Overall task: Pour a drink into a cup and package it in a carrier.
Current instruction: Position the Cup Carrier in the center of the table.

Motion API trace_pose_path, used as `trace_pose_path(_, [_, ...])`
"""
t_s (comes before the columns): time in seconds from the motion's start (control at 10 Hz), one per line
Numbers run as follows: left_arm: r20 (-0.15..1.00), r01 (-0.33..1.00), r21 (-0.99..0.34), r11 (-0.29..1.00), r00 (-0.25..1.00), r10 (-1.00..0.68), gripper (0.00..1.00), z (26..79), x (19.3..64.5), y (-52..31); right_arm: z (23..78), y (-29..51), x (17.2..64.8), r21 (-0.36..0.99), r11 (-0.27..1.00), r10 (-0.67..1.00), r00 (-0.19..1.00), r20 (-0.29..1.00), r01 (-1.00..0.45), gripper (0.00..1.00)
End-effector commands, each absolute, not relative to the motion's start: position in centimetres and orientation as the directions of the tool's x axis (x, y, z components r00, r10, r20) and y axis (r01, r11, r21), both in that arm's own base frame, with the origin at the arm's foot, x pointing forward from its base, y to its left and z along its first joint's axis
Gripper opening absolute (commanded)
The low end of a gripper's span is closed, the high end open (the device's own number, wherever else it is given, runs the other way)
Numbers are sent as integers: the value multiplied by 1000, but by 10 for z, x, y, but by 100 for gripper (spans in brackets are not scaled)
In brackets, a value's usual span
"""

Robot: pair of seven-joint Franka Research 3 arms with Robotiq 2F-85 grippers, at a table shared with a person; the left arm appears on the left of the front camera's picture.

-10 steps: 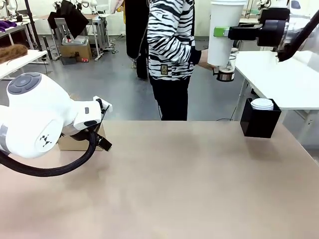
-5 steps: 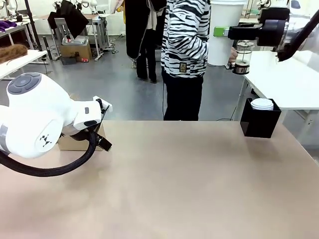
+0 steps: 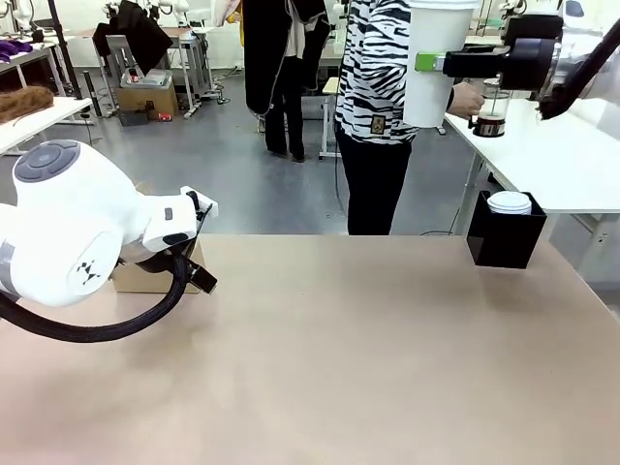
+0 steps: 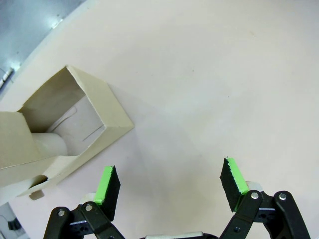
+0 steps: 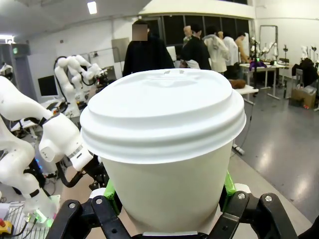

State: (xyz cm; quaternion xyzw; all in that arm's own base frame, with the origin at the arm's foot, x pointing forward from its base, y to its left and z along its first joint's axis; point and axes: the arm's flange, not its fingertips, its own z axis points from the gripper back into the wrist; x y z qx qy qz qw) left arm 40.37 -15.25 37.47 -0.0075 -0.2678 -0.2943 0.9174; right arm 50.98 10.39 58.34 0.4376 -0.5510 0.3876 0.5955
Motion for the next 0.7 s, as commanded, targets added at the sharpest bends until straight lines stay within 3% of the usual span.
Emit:
trace_pose_path(0.0, [481,508,139,850,716,-507,100,411,399,-156,588,106,511,77,314,-21,74,997,-946,86])
trace_pose_path(0.3, [430,442,79,893,794,-431,100,487,398,-152,588,106,511,77,314,-21,74,997,-946,86])
trace_pose_path(0.6, [374,266,47,963,889,-263,100,551,423,-131,588,106,511,77,314,-21,74,997,-946,86])
